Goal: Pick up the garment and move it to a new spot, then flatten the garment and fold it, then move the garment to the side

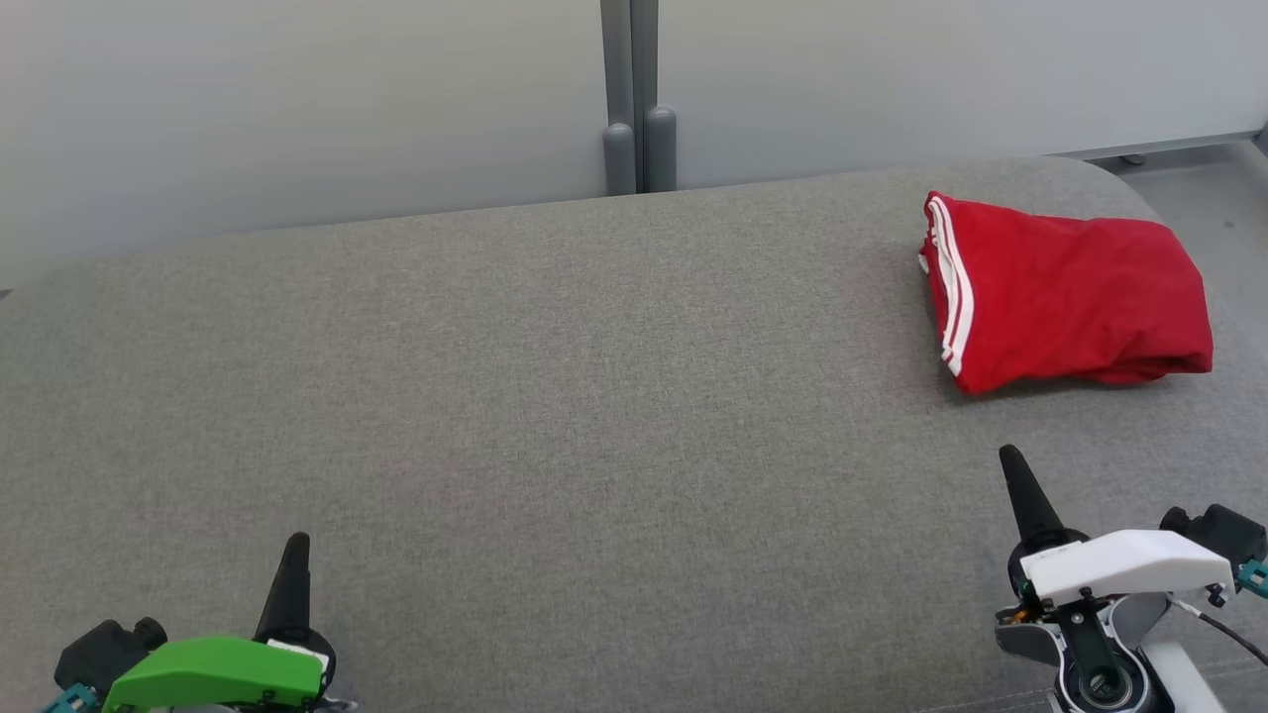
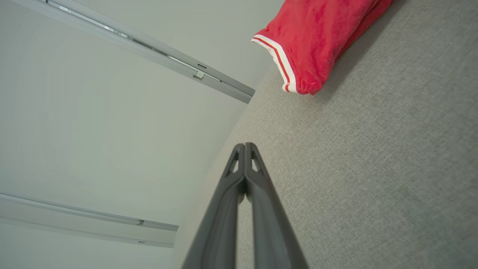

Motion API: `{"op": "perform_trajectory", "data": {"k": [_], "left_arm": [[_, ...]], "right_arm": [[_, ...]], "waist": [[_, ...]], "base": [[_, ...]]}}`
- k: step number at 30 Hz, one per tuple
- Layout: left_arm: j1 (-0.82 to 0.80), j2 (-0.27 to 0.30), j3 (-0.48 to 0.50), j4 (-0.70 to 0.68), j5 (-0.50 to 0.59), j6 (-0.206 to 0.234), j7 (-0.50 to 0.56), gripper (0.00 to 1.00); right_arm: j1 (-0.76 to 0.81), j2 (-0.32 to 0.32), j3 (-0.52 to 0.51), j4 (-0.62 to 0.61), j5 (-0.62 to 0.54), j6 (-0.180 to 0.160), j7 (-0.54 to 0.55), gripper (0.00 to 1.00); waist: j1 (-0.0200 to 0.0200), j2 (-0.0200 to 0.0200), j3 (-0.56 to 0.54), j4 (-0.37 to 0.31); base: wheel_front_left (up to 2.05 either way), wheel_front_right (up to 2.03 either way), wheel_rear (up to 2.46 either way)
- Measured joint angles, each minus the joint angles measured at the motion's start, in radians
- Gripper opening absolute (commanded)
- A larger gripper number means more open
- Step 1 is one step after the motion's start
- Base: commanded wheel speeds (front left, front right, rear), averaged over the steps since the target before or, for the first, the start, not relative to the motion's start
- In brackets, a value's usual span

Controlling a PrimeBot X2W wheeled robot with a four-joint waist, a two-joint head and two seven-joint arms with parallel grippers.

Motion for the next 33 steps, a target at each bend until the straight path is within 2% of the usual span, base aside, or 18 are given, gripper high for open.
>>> {"op": "perform_trajectory", "data": {"k": [33], "left_arm": [[-0.086,0.012,0.066,0.058,-0.399,-0.082,0.1,0.0]], "right_arm": [[-0.06,-0.001,-0.145,0.045,0.45,0.087,0.095,0.0]], "waist": [[0.0,0.0,0.018,0.003]], "base": [[0.0,0.0,0.0]]}}
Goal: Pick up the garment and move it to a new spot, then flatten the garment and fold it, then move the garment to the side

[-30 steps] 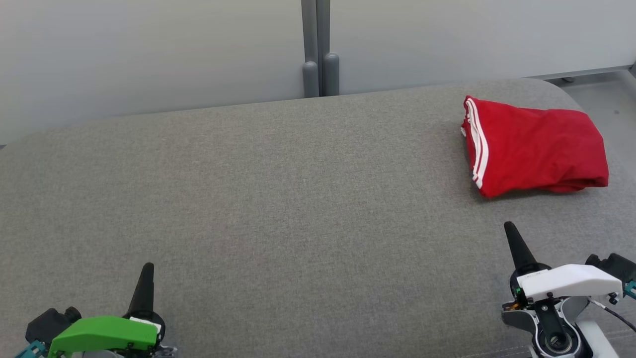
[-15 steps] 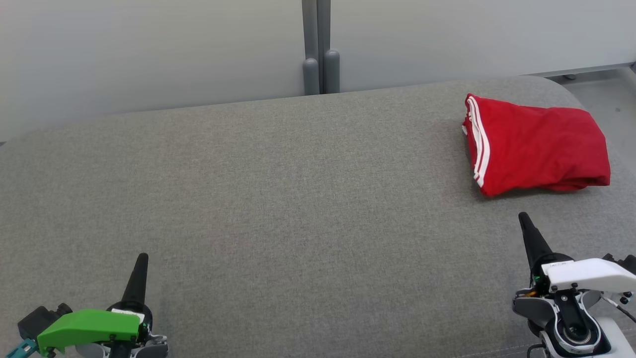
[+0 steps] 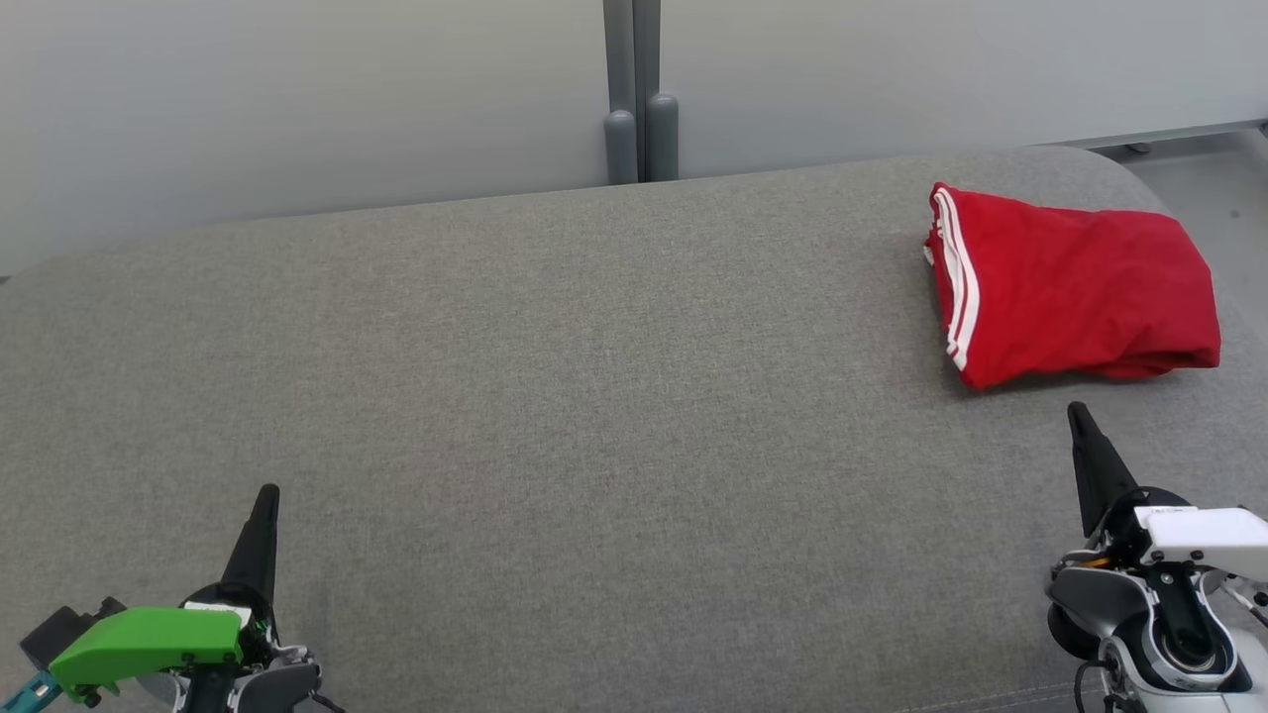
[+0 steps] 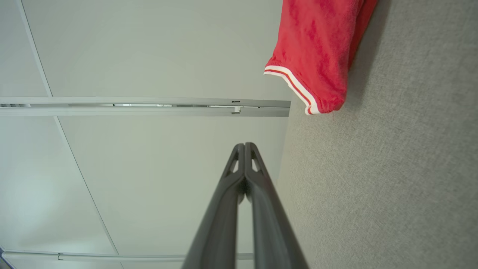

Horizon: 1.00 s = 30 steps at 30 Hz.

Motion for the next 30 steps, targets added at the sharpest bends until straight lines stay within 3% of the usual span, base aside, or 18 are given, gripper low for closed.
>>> {"op": "perform_trajectory", "data": {"k": [8,30], "left_arm": [[-0.016,0.003,0.014,0.007,-0.076,-0.015,0.013,0.0],[-0.017,0.003,0.017,0.021,-0.078,-0.016,0.013,0.0]], "right_arm": [[-0.005,0.0,-0.022,0.009,0.068,0.016,0.016,0.0],[-0.017,0.0,-0.025,0.022,0.068,0.017,0.016,0.0]], "waist": [[0.0,0.0,0.002,0.0],[0.0,0.0,0.002,0.0]], "base": [[0.0,0.0,0.0],[0.0,0.0,0.0]]}}
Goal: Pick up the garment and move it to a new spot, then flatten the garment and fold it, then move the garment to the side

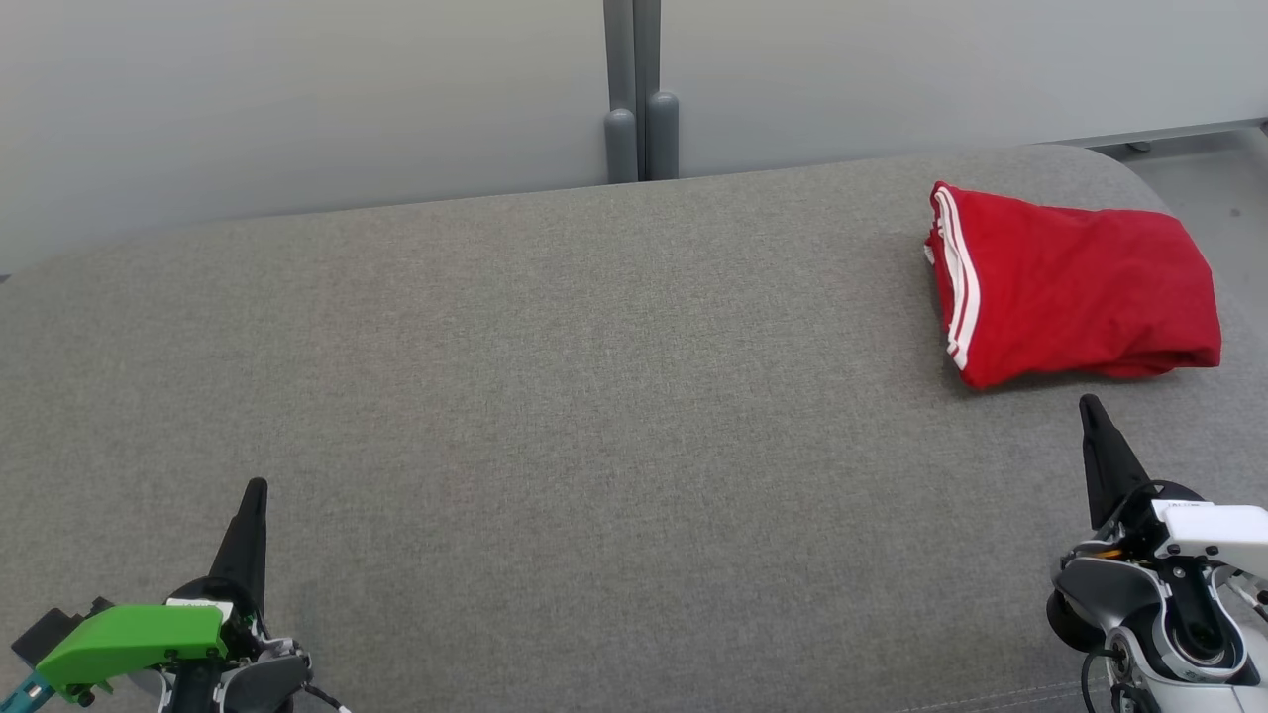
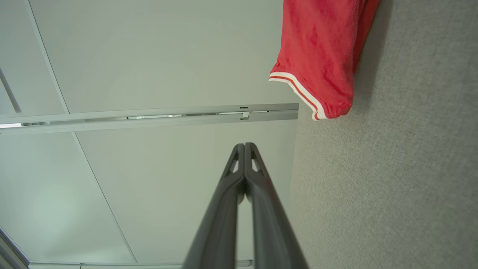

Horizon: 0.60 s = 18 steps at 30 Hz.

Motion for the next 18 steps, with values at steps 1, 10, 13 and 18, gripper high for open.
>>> {"op": "perform_trajectory", "data": {"k": [1,10,13,18], "left_arm": [[0.0,0.0,0.0,0.0,0.0,0.0,0.0,0.0],[-0.003,0.0,0.001,0.003,0.0,0.0,0.0,0.0],[-0.004,0.0,0.001,0.004,0.0,-0.001,0.0,0.0],[-0.009,0.0,0.001,0.005,0.0,-0.001,0.0,0.0]], "right_arm": [[0.0,0.0,0.0,0.0,0.0,0.0,0.0,0.0],[0.0,0.0,-0.002,0.002,0.0,0.0,0.0,0.0],[0.0,0.0,-0.002,0.003,0.0,0.0,0.0,0.0],[0.0,0.0,-0.003,0.005,0.0,0.0,0.002,0.0]], "waist": [[0.0,0.0,0.0,0.0],[0.0,0.0,0.0,0.0],[0.0,0.0,0.0,0.0],[0.0,0.0,0.0,0.0]], "base": [[0.0,0.0,0.0],[0.0,0.0,0.0],[0.0,0.0,0.0],[0.0,0.0,0.0]]}}
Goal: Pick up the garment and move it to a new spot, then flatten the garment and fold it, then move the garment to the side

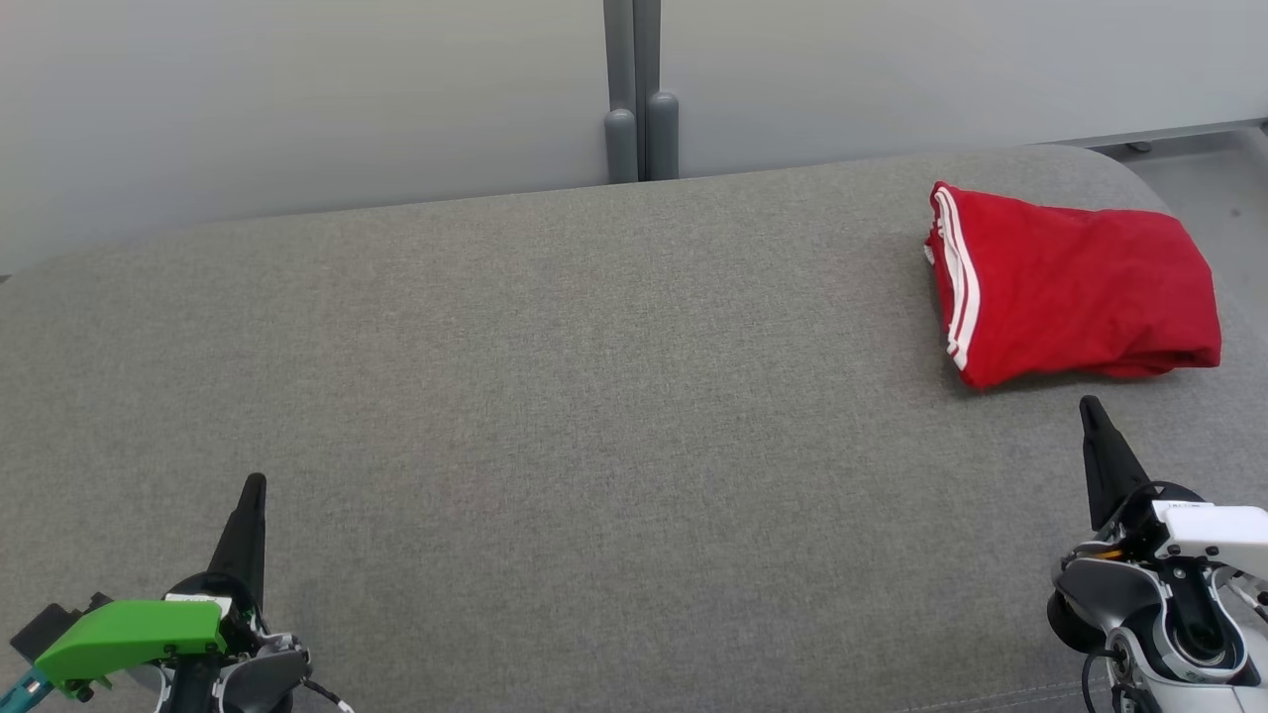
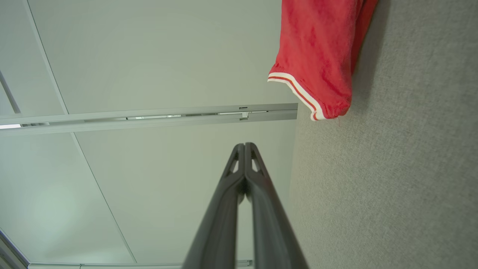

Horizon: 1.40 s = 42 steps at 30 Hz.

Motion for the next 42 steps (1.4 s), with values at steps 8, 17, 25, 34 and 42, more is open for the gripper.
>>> {"op": "perform_trajectory", "data": {"k": [8,17,25,34,42], "left_arm": [[0.0,0.0,0.001,0.001,0.0,0.0,0.0,0.0],[0.0,0.0,0.001,0.002,0.0,0.0,0.0,0.0],[0.0,0.0,0.002,0.002,0.0,0.0,0.0,0.0],[-0.001,0.0,0.002,0.003,0.0,0.0,0.002,0.0],[-0.001,0.0,0.003,0.003,0.0,0.0,0.002,0.0]], "right_arm": [[0.0,0.0,-0.001,0.002,0.0,0.0,0.001,0.0],[0.0,0.0,-0.002,0.004,0.0,0.0,0.002,0.0],[-0.001,0.001,-0.004,0.006,0.0,0.0,0.005,0.0],[-0.001,0.001,-0.005,0.007,0.0,0.0,0.006,0.0],[-0.001,0.001,-0.006,0.007,0.0,0.0,0.007,0.0]], "waist": [[0.0,0.0,0.0,0.0],[0.0,0.0,0.0,0.0],[0.0,0.0,0.0,0.0],[0.0,0.0,0.0,0.0],[0.0,0.0,0.0,0.0]], "base": [[0.0,0.0,0.0],[0.0,0.0,0.0],[0.0,0.0,0.0],[0.0,0.0,0.0],[0.0,0.0,0.0]]}}
